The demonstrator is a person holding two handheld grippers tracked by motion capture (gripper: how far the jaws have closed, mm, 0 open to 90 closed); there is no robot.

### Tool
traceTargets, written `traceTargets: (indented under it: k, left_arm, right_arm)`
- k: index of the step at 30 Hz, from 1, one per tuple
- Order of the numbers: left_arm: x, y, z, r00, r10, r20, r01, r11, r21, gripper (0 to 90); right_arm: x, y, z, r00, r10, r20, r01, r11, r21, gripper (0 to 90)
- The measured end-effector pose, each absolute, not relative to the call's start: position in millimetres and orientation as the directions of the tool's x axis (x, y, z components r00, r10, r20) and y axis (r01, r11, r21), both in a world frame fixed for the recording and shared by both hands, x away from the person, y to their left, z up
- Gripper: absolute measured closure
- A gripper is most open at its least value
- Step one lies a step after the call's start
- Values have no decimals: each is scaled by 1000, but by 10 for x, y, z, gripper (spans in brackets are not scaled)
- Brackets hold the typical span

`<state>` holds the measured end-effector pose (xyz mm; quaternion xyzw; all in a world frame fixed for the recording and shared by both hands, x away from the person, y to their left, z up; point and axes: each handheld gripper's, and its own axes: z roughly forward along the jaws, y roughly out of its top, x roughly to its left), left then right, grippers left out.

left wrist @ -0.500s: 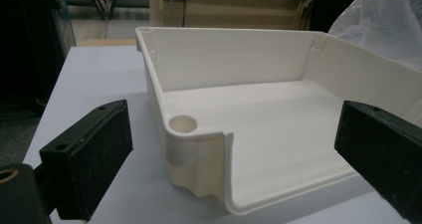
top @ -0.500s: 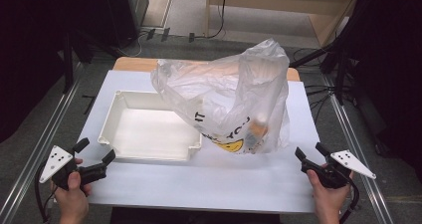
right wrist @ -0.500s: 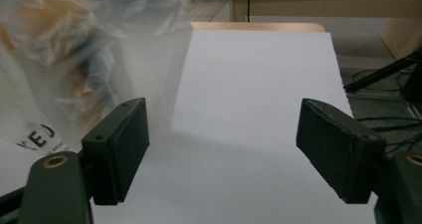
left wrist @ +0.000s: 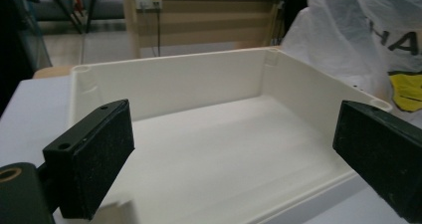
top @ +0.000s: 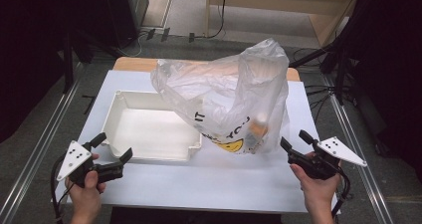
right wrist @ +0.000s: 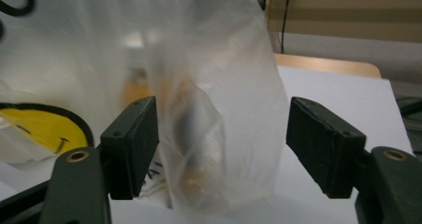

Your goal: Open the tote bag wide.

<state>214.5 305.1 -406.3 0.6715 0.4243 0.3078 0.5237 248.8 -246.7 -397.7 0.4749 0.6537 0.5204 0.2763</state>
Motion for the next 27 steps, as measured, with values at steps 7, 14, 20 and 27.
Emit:
traceTargets:
  k: [7,14,20,27]
  left_arm:
    - [2271,2729,-3990,494,869,-30,254,-111,961,42]
    - [2345,2529,-3943,518,854,-52,250,-94,964,42]
    - [2461,2320,-3896,541,837,-76,258,-80,963,43]
    - [2563,2007,-3823,616,783,-91,253,-86,964,62]
  right_arm:
    - [2587,-2166,-3707,-446,891,87,299,57,952,351]
    - [2708,-2045,-3598,-452,888,83,285,56,957,379]
    - [2839,-1961,-3526,-461,879,119,312,35,950,515]
    - [2806,-1989,-3579,-507,856,102,278,50,959,900]
